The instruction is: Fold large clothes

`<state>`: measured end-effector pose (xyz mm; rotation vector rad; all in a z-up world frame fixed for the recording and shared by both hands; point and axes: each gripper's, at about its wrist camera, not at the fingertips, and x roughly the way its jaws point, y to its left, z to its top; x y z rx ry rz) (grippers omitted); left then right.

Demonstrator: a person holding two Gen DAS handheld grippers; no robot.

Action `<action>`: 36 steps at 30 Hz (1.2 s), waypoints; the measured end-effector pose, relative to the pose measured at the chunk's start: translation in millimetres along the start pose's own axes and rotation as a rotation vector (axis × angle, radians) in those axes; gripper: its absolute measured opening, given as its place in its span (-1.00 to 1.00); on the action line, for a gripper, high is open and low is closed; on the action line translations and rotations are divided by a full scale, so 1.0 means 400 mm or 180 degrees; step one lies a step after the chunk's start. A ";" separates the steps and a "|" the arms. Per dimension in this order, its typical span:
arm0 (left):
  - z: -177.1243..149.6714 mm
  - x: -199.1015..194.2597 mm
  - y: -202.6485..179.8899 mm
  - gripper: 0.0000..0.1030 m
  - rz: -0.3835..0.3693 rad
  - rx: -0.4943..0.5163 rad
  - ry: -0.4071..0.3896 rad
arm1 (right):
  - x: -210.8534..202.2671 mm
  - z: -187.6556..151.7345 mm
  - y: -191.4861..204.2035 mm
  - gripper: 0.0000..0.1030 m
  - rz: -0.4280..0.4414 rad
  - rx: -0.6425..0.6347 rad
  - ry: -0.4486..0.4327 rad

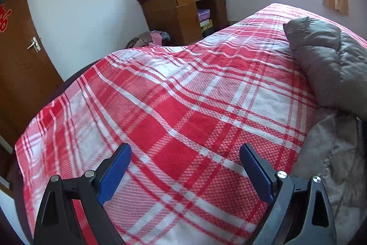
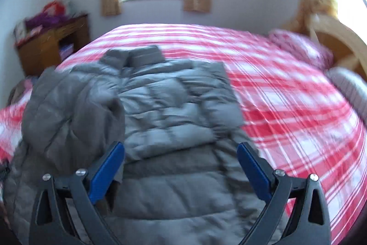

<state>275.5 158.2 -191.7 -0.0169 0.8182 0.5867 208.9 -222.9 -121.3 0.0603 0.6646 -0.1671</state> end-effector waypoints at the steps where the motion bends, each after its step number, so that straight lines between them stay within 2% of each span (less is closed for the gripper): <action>1: 0.011 -0.018 0.009 0.85 -0.0032 -0.0019 -0.0047 | -0.003 0.004 -0.015 0.96 0.0104 0.0088 0.0010; 5: 0.054 -0.075 0.018 0.85 -0.0204 -0.0064 -0.0195 | 0.003 0.027 0.011 0.94 0.0645 0.0135 -0.0006; 6: 0.055 -0.075 0.008 0.85 -0.0182 -0.0016 -0.0208 | 0.018 0.025 0.024 0.83 0.0723 0.0133 0.0076; 7: 0.052 -0.072 -0.005 0.85 -0.0131 0.0042 -0.0223 | 0.047 0.027 0.041 0.59 0.0849 0.0157 0.0201; 8: 0.046 -0.063 -0.019 0.85 -0.0076 0.0110 -0.0219 | 0.062 0.025 0.055 0.49 0.0956 0.0172 0.0285; 9: 0.037 -0.049 -0.031 0.85 -0.0043 0.0174 -0.0184 | 0.084 0.020 0.069 0.28 0.1127 0.0178 0.0416; 10: 0.026 -0.036 -0.040 0.85 -0.0025 0.0222 -0.0144 | 0.101 0.010 0.079 -0.14 0.1202 0.0160 0.0514; 11: 0.017 -0.024 -0.042 0.85 -0.0011 0.0253 -0.0114 | 0.107 0.001 0.081 -0.30 0.1195 0.0131 0.0545; 13: -0.010 0.006 -0.053 0.85 0.0018 0.0318 -0.0007 | 0.107 -0.022 0.072 -0.42 0.1162 0.0081 0.0553; 17: -0.015 0.004 -0.058 0.85 -0.0024 0.0358 -0.0012 | 0.108 -0.049 0.043 -0.44 0.1060 -0.0019 0.0578; 21: 0.027 -0.042 -0.061 0.85 -0.0151 0.0568 -0.0044 | 0.101 -0.038 0.009 -0.30 0.0982 -0.0029 0.0540; 24: 0.102 -0.108 -0.045 0.85 -0.0296 0.0523 -0.0223 | 0.077 -0.035 -0.010 0.28 0.1007 -0.0003 0.0570; 27: 0.191 -0.174 -0.058 0.85 -0.0424 0.0453 -0.0466 | 0.036 -0.029 -0.034 0.28 0.0741 -0.0057 0.0422; 30: 0.266 -0.221 -0.120 0.85 -0.0722 0.0358 -0.0695 | -0.015 0.001 -0.052 0.28 0.0558 0.0082 0.0166; 33: 0.312 -0.209 -0.218 0.85 -0.1151 0.0371 -0.0723 | -0.048 0.053 -0.013 0.27 0.0686 0.0091 -0.0040; 36: 0.317 -0.144 -0.321 0.85 -0.1194 0.0425 -0.0637 | -0.024 0.103 0.052 0.27 0.0841 0.0082 -0.0088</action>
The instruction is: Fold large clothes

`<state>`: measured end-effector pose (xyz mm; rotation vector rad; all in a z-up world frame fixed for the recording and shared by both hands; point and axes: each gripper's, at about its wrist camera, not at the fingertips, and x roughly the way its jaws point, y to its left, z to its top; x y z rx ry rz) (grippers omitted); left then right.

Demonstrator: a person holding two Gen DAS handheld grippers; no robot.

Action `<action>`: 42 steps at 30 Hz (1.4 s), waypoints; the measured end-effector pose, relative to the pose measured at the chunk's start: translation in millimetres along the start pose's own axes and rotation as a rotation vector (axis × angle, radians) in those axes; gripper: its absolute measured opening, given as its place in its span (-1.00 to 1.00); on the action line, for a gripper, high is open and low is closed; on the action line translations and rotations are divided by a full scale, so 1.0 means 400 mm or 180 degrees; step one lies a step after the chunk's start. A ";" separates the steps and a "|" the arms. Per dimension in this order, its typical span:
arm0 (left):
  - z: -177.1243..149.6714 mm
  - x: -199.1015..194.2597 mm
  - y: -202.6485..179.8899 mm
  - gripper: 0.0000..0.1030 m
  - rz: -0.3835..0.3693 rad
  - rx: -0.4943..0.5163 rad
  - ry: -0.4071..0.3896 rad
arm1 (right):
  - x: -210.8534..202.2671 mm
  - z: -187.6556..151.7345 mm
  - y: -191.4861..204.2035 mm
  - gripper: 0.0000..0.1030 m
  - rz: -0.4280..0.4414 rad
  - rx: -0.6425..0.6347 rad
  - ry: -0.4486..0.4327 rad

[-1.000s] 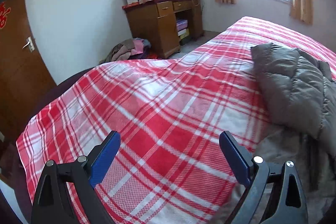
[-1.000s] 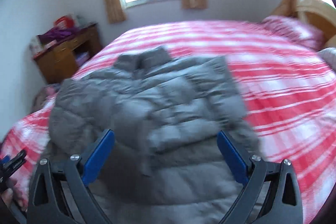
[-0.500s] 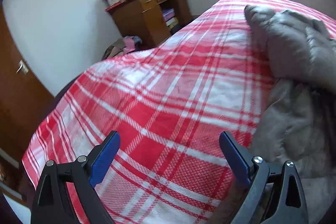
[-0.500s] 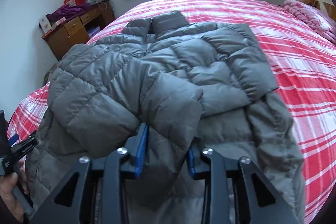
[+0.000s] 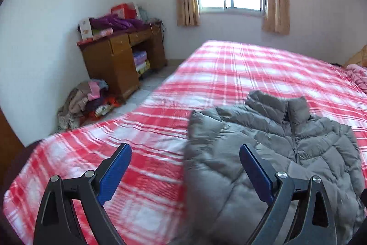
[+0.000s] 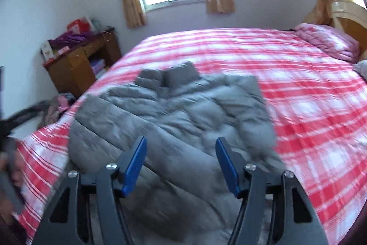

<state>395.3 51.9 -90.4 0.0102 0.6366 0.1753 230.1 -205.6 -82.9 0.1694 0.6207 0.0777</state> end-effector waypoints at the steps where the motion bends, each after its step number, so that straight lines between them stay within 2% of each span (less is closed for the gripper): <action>1: -0.008 0.033 -0.021 0.85 -0.0018 0.0056 0.0042 | 0.028 0.012 0.018 0.27 0.0030 0.0023 -0.0002; 3: -0.036 0.105 -0.061 0.85 -0.0048 0.0147 0.0268 | 0.079 0.017 0.034 0.27 0.0109 0.0062 0.0021; 7: -0.110 0.205 -0.114 0.85 0.0053 0.0328 0.0553 | 0.205 -0.019 0.032 0.27 0.0088 0.0083 0.0261; 10: -0.148 0.237 -0.128 0.86 0.0022 0.0380 0.0609 | 0.268 -0.070 0.004 0.27 0.0007 0.0070 0.0394; 14: -0.154 0.259 -0.126 0.98 0.0086 0.0339 0.0719 | 0.282 -0.095 -0.027 0.28 0.0137 0.0126 0.0408; 19: -0.158 0.292 -0.108 0.98 -0.0059 0.0143 0.0894 | 0.296 -0.105 -0.025 0.32 0.0107 0.0119 0.0504; 32: -0.151 0.304 -0.121 0.99 -0.0038 0.0172 0.0894 | 0.319 -0.114 0.022 0.37 -0.0254 -0.0220 0.0641; 36: -0.126 0.275 -0.103 0.98 0.0024 0.0196 0.1019 | 0.325 -0.108 0.035 0.40 -0.0328 -0.0365 0.0726; 38: -0.091 0.229 -0.079 0.98 0.0041 0.0062 0.0924 | 0.314 -0.090 0.033 0.39 -0.0327 -0.0427 0.0813; 41: -0.016 0.171 -0.047 0.98 -0.0012 -0.0264 0.0629 | 0.218 -0.021 0.018 0.49 -0.0445 -0.0204 0.0386; 42: 0.009 0.172 -0.047 0.98 -0.0023 -0.0333 0.0583 | 0.197 0.002 0.020 0.61 -0.0461 -0.0153 0.0251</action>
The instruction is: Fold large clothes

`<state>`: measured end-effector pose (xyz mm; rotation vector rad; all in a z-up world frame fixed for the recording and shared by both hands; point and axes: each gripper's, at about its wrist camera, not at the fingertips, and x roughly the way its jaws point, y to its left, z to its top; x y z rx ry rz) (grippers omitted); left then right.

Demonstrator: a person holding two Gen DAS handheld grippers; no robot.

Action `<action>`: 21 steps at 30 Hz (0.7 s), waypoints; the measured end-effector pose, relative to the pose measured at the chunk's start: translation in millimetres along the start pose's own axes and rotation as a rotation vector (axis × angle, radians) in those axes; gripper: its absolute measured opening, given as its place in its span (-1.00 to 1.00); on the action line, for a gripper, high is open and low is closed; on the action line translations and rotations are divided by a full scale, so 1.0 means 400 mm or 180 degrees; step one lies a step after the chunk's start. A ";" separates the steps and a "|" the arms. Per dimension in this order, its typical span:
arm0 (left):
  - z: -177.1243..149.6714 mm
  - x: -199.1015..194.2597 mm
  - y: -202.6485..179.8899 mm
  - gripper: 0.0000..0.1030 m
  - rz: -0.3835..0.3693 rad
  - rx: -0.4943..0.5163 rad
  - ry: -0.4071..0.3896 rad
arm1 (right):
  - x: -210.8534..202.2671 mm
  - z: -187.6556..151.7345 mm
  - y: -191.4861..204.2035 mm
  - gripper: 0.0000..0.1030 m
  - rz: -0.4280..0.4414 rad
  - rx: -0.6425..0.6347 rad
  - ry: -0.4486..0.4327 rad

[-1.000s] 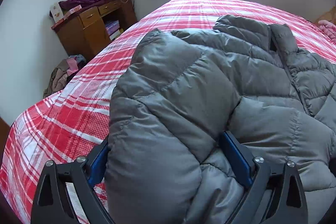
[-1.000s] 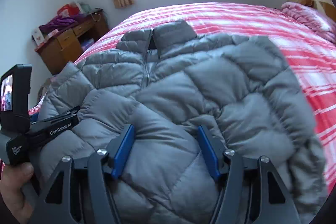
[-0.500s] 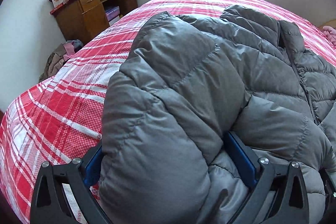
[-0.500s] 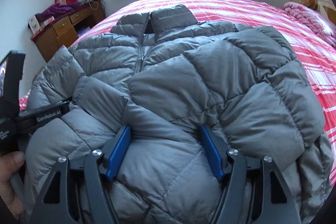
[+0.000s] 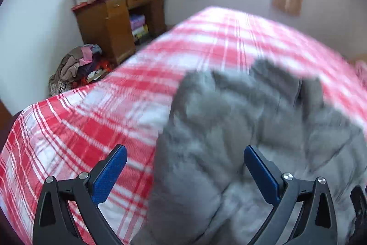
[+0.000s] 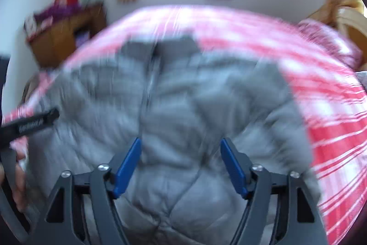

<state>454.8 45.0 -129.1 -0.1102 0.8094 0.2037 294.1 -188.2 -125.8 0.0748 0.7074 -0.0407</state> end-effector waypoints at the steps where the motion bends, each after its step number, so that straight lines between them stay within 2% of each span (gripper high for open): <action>1: 0.017 0.008 -0.007 0.98 0.0007 -0.0014 -0.0011 | -0.016 0.024 -0.001 0.64 0.0013 0.0076 -0.0090; 3: 0.036 0.048 -0.027 0.98 0.0138 -0.0013 0.0038 | -0.014 0.063 -0.001 0.65 0.0101 0.0247 -0.0143; 5: 0.028 0.107 -0.047 0.98 0.0275 0.0009 0.0157 | 0.031 0.072 0.006 0.65 0.0016 0.0273 -0.0096; 6: 0.014 0.152 -0.058 0.98 0.0394 0.0051 0.0264 | 0.070 0.066 0.006 0.65 -0.0006 0.0273 -0.0017; 8: -0.015 0.208 -0.067 0.98 0.0478 0.0138 0.0395 | 0.140 0.041 -0.008 0.65 -0.0045 0.0368 0.0178; 10: -0.042 0.225 -0.065 0.98 0.0436 0.0157 0.0330 | 0.188 0.010 -0.023 0.65 -0.0098 0.0406 0.0301; 13: -0.062 0.218 -0.067 0.98 0.0497 0.0131 0.0217 | 0.200 -0.001 -0.031 0.66 -0.0056 0.0427 0.0315; 16: -0.064 0.224 -0.079 0.98 0.0561 0.0180 0.0222 | 0.210 -0.009 -0.038 0.67 -0.0075 0.0445 0.0359; 21: -0.064 0.235 -0.067 0.99 0.0475 0.0088 0.0266 | 0.211 -0.013 -0.030 0.71 -0.0120 0.0412 0.0374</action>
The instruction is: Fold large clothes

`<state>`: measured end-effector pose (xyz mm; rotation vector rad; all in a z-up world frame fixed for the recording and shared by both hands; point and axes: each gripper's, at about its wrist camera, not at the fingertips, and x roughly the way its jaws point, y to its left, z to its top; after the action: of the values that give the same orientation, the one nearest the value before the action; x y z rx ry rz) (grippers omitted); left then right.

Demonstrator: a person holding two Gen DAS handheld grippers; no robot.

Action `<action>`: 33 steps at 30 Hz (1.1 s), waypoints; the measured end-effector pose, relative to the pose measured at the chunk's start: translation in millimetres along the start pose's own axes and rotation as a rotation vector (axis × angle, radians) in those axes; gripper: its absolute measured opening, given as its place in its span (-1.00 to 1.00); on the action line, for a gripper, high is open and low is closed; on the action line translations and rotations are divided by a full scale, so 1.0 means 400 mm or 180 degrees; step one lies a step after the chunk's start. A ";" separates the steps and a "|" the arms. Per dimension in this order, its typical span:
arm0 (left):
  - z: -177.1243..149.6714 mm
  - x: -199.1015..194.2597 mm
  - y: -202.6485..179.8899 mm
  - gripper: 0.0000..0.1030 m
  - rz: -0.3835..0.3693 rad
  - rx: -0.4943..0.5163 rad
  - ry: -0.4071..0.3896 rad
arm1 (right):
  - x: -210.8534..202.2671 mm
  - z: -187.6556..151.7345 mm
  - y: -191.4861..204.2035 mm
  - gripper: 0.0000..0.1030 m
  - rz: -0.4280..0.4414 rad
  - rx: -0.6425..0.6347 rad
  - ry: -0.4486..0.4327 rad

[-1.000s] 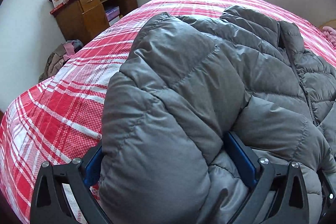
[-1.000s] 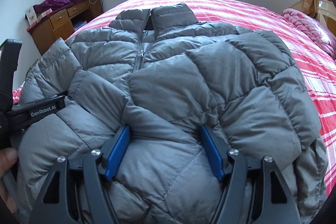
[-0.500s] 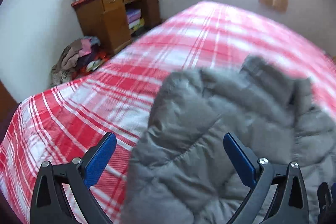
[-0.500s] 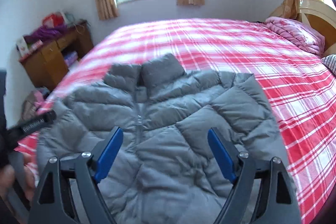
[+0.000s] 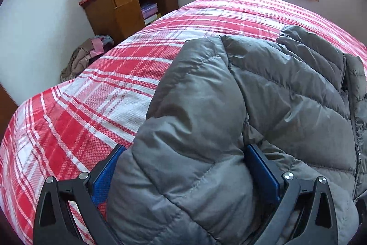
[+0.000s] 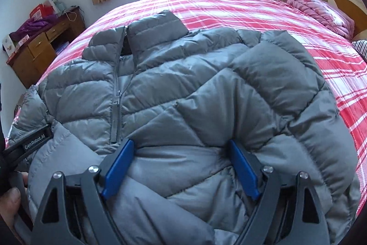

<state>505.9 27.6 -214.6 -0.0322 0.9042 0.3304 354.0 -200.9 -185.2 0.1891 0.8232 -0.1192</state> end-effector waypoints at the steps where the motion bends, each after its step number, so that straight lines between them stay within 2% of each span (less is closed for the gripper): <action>1: 0.002 0.002 0.003 0.99 -0.0016 -0.0012 0.0002 | 0.002 0.000 0.004 0.72 -0.0027 -0.0026 0.0015; 17: 0.004 0.001 0.000 0.99 -0.0022 -0.0012 -0.0008 | 0.013 -0.004 0.027 0.76 -0.0184 -0.0137 0.0018; 20: 0.018 -0.003 0.012 0.98 -0.0119 0.0008 0.0100 | 0.013 -0.004 0.024 0.79 -0.0160 -0.0127 0.0024; 22: 0.040 -0.021 0.024 0.98 -0.0112 0.0059 0.0251 | 0.016 0.002 0.026 0.92 -0.0094 -0.0153 0.0099; 23: 0.051 -0.034 0.029 0.98 -0.0107 0.0062 0.0264 | 0.016 0.009 0.024 0.93 -0.0016 -0.0177 0.0171; 25: 0.098 -0.083 0.045 0.98 -0.0252 0.0014 0.0116 | 0.001 0.029 0.014 0.92 0.0126 -0.0262 0.0319; 28: 0.176 -0.111 0.025 0.98 -0.0363 0.0051 0.0009 | -0.043 0.083 -0.015 0.92 0.0280 -0.0263 0.0190; 30: 0.229 -0.097 -0.014 0.98 -0.0439 0.0102 0.0067 | -0.053 0.134 -0.036 0.95 0.0249 -0.0210 0.0092; 33: 0.299 -0.063 -0.085 0.98 -0.0511 0.0180 0.0176 | -0.021 0.231 -0.065 0.97 0.0288 -0.0045 0.0157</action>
<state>592.9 8.5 -124.5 -0.0616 0.9590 0.1552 409.9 -245.7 -120.5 0.2163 0.8629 -0.0236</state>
